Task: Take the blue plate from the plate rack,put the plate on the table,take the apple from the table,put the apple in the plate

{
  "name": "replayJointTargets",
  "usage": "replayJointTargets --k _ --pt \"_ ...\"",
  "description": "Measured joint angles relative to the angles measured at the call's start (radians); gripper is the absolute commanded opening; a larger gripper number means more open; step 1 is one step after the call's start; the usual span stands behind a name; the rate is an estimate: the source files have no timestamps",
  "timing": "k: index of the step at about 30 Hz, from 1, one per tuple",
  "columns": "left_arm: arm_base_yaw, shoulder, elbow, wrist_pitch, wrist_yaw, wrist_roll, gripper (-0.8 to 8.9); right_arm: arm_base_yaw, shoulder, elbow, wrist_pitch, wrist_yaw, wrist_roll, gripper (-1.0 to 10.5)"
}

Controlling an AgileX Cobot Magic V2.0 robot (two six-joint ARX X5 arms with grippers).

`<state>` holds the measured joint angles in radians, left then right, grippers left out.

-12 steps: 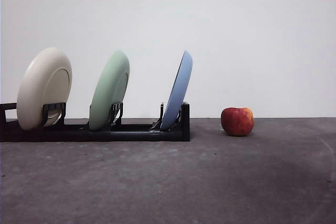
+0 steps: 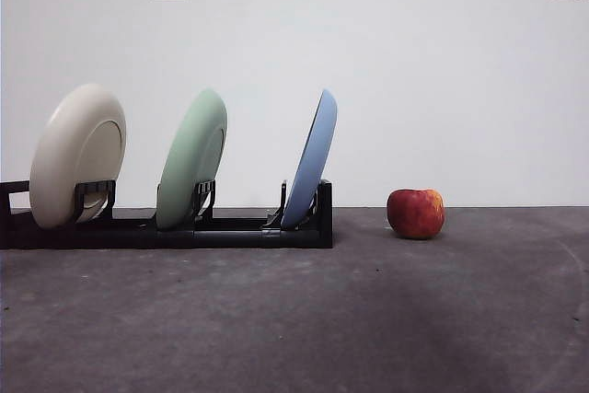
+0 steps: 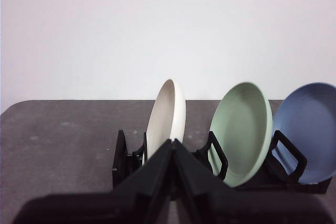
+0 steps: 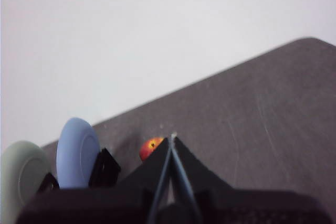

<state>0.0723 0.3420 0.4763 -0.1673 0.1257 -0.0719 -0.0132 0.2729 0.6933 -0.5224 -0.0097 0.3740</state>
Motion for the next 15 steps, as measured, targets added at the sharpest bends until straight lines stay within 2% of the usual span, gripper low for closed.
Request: replayJointTargets --k 4,8,15 --pt "0.0 0.151 0.109 -0.019 0.003 0.0 -0.04 0.0 0.137 0.174 -0.147 0.002 -0.006 0.0" --pt "0.0 0.288 0.235 -0.107 0.009 0.0 -0.04 0.0 0.266 0.315 -0.251 0.018 -0.032 0.0" --pt "0.0 0.487 0.458 -0.286 0.01 0.0 -0.04 0.0 0.451 0.452 -0.396 0.035 -0.053 0.0"
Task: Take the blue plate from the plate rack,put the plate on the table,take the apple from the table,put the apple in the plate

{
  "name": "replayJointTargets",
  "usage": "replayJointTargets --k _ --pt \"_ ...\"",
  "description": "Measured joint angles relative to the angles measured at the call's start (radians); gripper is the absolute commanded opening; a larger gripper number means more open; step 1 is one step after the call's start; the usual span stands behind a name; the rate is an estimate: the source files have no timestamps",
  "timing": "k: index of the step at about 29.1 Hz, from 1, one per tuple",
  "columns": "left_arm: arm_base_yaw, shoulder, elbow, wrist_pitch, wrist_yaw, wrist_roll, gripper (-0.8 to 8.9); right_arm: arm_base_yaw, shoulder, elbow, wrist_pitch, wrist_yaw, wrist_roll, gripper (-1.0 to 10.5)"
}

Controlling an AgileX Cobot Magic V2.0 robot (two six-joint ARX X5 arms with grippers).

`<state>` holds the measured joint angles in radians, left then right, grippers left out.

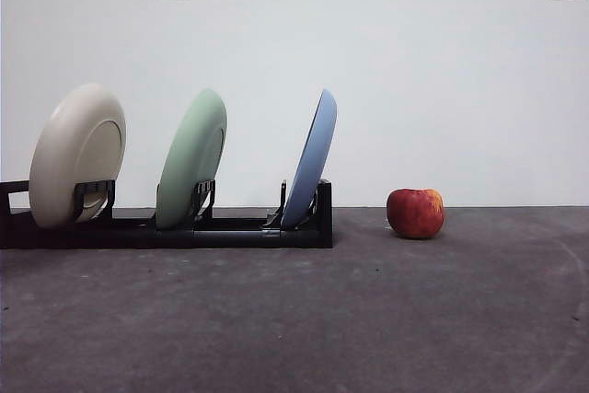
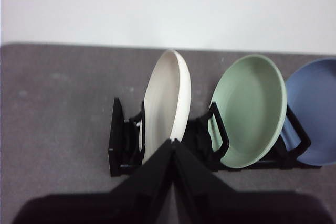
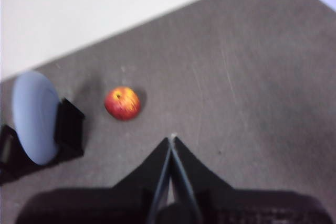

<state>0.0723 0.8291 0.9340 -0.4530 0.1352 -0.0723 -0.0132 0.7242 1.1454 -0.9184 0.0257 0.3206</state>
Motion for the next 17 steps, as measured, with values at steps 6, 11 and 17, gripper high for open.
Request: replayJointTargets --k 6,11,17 --pt "0.0 0.152 0.164 -0.122 0.016 0.0 -0.04 0.0 0.139 0.059 -0.095 -0.016 -0.003 0.0" --pt "-0.004 0.307 0.355 -0.193 0.237 -0.002 -0.03 0.0 0.238 0.072 -0.197 -0.029 -0.01 0.0" --pt "-0.13 0.574 0.598 -0.258 0.315 -0.053 -0.03 0.0 0.282 0.072 -0.21 -0.101 -0.082 0.0"
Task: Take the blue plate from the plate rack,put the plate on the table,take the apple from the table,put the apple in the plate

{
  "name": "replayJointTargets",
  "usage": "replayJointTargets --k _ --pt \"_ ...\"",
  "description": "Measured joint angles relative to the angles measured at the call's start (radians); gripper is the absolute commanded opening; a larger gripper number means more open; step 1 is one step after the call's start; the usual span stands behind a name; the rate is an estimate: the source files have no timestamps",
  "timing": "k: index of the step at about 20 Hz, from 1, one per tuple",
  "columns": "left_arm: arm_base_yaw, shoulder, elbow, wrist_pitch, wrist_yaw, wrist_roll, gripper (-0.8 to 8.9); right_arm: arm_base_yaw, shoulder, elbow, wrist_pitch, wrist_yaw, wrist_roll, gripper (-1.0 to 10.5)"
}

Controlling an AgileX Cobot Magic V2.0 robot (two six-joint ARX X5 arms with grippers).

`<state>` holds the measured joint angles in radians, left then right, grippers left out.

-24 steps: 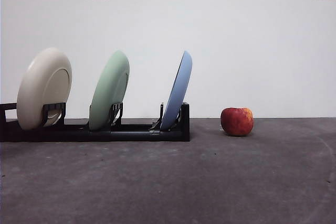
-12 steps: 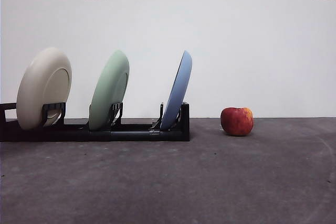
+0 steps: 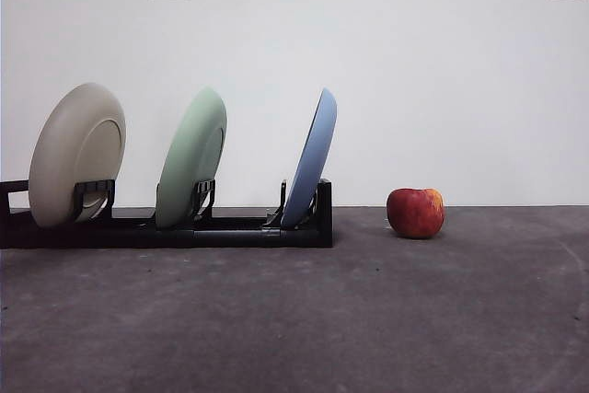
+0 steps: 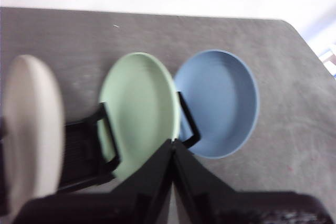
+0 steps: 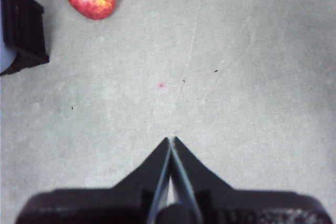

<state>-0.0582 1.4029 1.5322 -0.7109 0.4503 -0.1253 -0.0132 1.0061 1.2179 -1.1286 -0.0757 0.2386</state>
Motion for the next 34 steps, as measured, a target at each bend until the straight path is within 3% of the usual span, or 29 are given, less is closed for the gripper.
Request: replayJointTargets --k 12,15,18,21,23,34 --pt "-0.315 0.56 0.587 -0.171 0.031 -0.026 -0.04 0.0 0.005 0.0 0.0 0.0 -0.048 0.0" --pt "-0.346 0.632 0.62 -0.17 0.031 -0.055 0.11 0.0 0.005 0.0 -0.001 0.0 -0.048 0.0" --pt "-0.358 0.671 0.62 -0.153 0.05 -0.099 2.03 0.0 0.005 0.0 0.0 0.0 -0.048 0.0" --pt "-0.367 0.692 0.62 -0.137 0.053 -0.129 2.35 0.0 0.005 0.0 0.0 0.001 -0.048 0.0" --pt "-0.377 0.691 0.621 -0.125 0.041 -0.142 3.62 0.0 0.005 0.0 0.0 0.001 -0.048 0.0" --pt "-0.444 0.713 0.621 -0.069 -0.13 -0.157 3.65 0.0 0.005 0.0 0.0 0.001 -0.048 0.0"
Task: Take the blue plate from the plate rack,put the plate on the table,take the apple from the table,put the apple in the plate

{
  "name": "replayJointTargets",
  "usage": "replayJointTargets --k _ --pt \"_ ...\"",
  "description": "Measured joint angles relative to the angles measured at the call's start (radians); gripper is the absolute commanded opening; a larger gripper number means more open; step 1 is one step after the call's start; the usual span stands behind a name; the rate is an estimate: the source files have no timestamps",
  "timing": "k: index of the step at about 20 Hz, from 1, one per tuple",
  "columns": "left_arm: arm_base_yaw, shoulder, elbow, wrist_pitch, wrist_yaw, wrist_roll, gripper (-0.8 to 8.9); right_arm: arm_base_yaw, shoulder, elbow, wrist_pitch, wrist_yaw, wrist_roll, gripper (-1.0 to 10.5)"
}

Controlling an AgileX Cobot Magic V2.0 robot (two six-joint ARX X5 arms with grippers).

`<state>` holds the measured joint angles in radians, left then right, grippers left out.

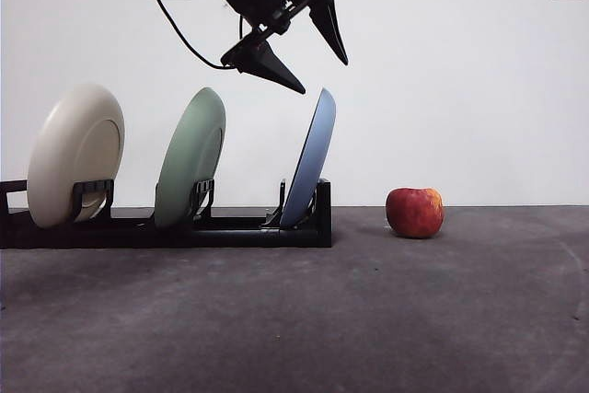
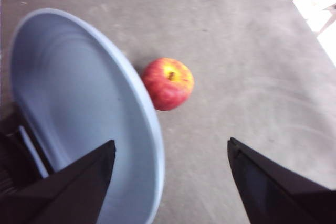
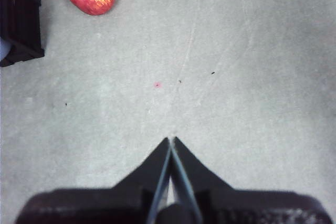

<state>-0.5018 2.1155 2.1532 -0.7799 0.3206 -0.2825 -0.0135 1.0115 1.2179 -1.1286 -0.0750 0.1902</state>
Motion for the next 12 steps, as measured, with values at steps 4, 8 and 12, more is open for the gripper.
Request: replayJointTargets --k 4,8,12 --pt "-0.006 0.032 0.005 0.003 -0.025 0.0 3.64 0.0 0.0 0.0 0.0 0.0 0.0 0.0" --pt "-0.006 0.1 0.005 -0.006 -0.032 0.001 1.41 0.0 0.0 0.0 0.0 0.0 0.0 0.0" --pt "-0.018 0.102 0.005 0.008 -0.039 0.005 0.55 0.0 0.0 0.0 -0.002 0.0 0.0 0.0"
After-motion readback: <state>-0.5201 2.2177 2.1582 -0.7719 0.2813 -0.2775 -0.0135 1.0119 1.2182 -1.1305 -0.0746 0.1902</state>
